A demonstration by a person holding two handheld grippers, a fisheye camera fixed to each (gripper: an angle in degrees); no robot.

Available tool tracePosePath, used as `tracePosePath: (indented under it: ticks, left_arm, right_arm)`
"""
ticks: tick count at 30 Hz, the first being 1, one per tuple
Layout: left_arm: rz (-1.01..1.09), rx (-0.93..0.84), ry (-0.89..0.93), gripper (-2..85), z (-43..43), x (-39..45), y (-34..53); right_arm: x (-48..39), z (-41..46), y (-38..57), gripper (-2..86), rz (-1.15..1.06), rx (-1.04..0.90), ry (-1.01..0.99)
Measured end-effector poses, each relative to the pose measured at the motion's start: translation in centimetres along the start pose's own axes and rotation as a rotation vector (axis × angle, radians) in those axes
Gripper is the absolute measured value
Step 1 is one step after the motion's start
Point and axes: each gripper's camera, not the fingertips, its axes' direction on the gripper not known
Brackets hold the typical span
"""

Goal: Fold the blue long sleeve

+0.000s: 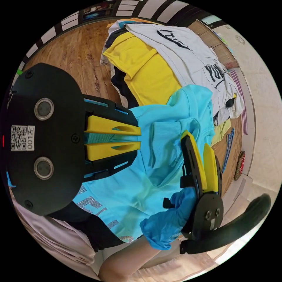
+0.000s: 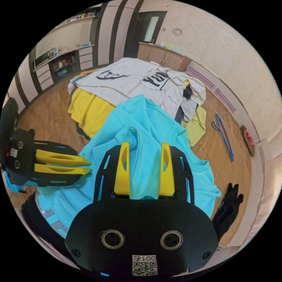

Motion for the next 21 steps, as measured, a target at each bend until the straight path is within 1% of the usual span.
tracePosePath:
  ticks: [2,5,8,12,15,16,17,21]
  left_arm:
    - [-0.005,0.014,0.008,0.2,0.0,-0.1,-0.1]
    - [0.003,0.021,0.014,0.2,0.1,-0.1,-0.2]
    - [0.012,0.008,0.003,0.3,0.3,0.0,-0.4]
    - [0.010,0.002,-0.004,0.3,0.4,-0.1,-0.7]
    - [-0.004,-0.001,-0.001,0.4,0.5,-0.2,-0.9]
    - [-0.010,-0.001,0.000,0.5,0.6,-0.3,-1.0]
    - [-0.017,-0.002,-0.004,0.5,0.6,-0.3,-1.1]
    - [-0.018,0.009,-0.025,0.6,0.3,0.0,-1.5]
  right_arm:
    - [1.1,-0.1,0.6,4.9,0.028,-0.021,0.025]
    - [3.3,-2.5,2.7,3.2,0.141,0.056,-0.037]
    - [5.2,-6.0,5.6,2.5,0.217,0.140,-0.039]
    - [6.7,-10.8,10.4,2.1,0.237,0.238,-0.066]
    - [8.1,-13.0,14.8,2.0,0.300,0.181,-0.033]
    - [8.7,-13.1,16.7,2.0,0.343,0.122,-0.029]
    - [9.3,-12.7,18.4,2.0,0.376,0.044,-0.053]
    - [9.1,-12.2,22.6,2.0,0.382,-0.038,-0.121]
